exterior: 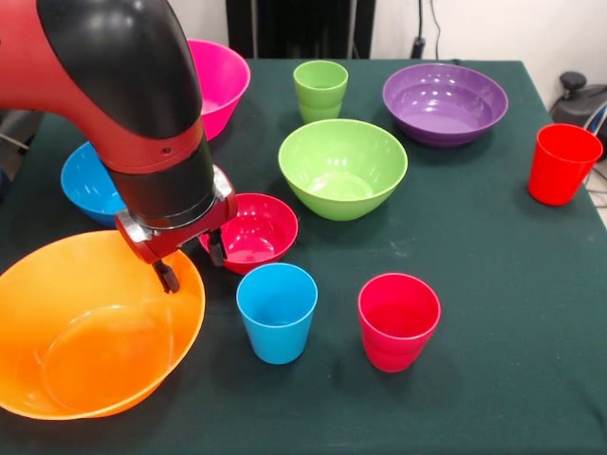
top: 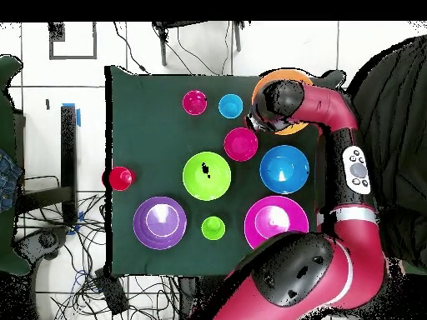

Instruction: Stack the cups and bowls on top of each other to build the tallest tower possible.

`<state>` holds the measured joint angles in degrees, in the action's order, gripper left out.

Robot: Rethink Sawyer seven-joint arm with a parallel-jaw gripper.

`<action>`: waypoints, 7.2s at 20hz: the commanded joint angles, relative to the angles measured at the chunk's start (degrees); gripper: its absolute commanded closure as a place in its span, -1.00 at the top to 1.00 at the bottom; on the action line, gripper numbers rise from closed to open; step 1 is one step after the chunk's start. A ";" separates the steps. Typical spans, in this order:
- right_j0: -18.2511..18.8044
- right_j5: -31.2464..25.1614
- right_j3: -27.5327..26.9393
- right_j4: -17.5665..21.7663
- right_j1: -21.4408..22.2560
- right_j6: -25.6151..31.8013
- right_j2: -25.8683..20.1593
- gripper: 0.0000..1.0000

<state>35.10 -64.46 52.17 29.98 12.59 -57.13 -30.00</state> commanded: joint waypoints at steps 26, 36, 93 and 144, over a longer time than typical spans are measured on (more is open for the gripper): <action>-0.93 5.68 0.33 9.99 -0.85 12.77 1.21 1.00; -0.01 11.51 6.50 12.28 0.86 10.33 2.95 1.00; -26.59 32.10 46.05 1.63 31.77 -34.29 19.45 -1.00; -48.29 46.23 46.11 2.85 13.75 -51.30 37.96 -1.00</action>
<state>-12.73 -22.39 101.20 31.58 31.54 -100.09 9.32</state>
